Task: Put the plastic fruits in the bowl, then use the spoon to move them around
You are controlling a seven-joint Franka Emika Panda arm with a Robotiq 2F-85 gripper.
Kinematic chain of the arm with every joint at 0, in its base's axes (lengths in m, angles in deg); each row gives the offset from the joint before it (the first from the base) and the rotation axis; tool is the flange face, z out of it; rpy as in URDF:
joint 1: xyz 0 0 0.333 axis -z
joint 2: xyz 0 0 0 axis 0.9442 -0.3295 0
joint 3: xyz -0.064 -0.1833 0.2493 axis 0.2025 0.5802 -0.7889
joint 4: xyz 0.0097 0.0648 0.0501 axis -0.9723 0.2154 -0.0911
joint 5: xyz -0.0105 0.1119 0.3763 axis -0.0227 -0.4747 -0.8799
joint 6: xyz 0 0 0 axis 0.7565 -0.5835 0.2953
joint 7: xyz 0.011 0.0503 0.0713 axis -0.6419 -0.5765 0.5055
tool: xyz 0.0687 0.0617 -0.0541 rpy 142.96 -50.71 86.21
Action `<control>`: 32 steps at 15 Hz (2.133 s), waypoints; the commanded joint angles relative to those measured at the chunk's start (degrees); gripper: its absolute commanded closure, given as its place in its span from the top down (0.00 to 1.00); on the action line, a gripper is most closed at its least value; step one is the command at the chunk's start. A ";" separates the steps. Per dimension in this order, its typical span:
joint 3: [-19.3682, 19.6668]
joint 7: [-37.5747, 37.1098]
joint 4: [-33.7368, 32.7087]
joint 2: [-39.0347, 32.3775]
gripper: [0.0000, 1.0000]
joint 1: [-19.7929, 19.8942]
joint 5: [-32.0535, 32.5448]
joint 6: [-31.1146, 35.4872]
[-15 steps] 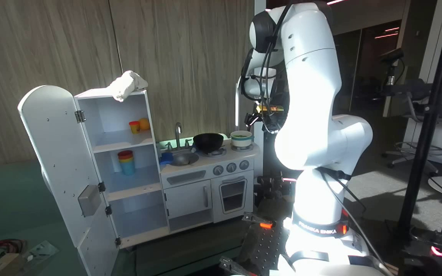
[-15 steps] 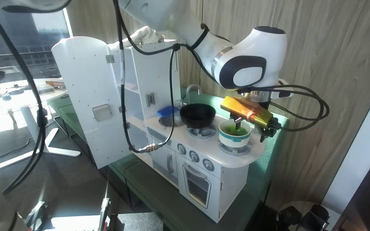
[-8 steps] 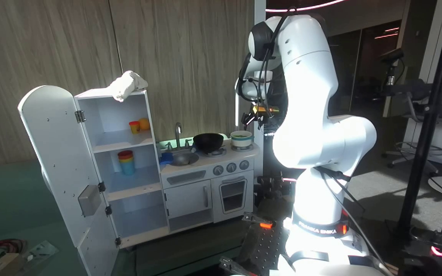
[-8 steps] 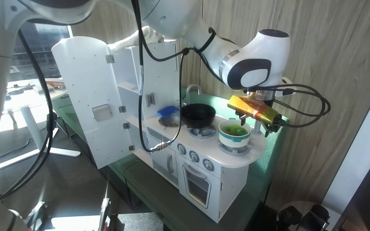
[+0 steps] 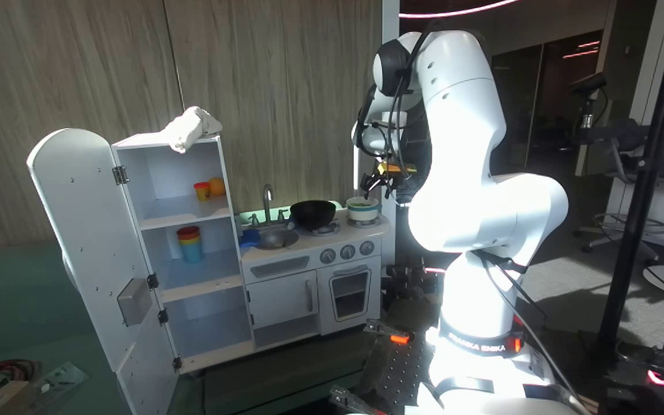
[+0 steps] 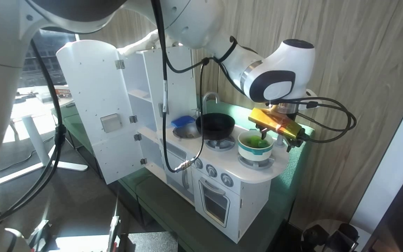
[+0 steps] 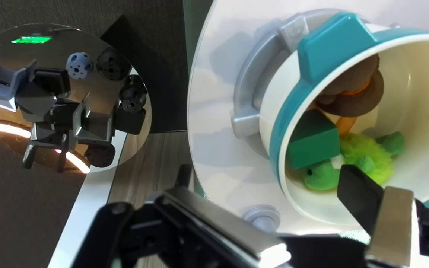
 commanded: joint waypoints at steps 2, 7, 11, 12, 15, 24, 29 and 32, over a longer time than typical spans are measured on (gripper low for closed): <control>-0.95 -2.38 -2.00 -1.45 0.94 0.70 3.23 0.19; -0.96 -3.89 -2.10 -1.74 0.42 0.55 5.73 0.16; -1.06 -5.23 -2.01 -1.42 0.11 0.55 6.47 -0.68; -1.37 -5.01 -1.81 -1.06 0.05 0.69 6.18 -1.37; -1.75 -4.82 -1.36 -0.60 0.00 0.60 6.07 -2.08; 0.68 -10.05 3.76 5.50 0.03 -2.58 10.45 -0.01; 5.93 -21.29 6.94 11.45 0.03 -8.38 21.88 4.80; 9.59 -30.65 8.10 14.26 0.02 -13.62 31.81 5.31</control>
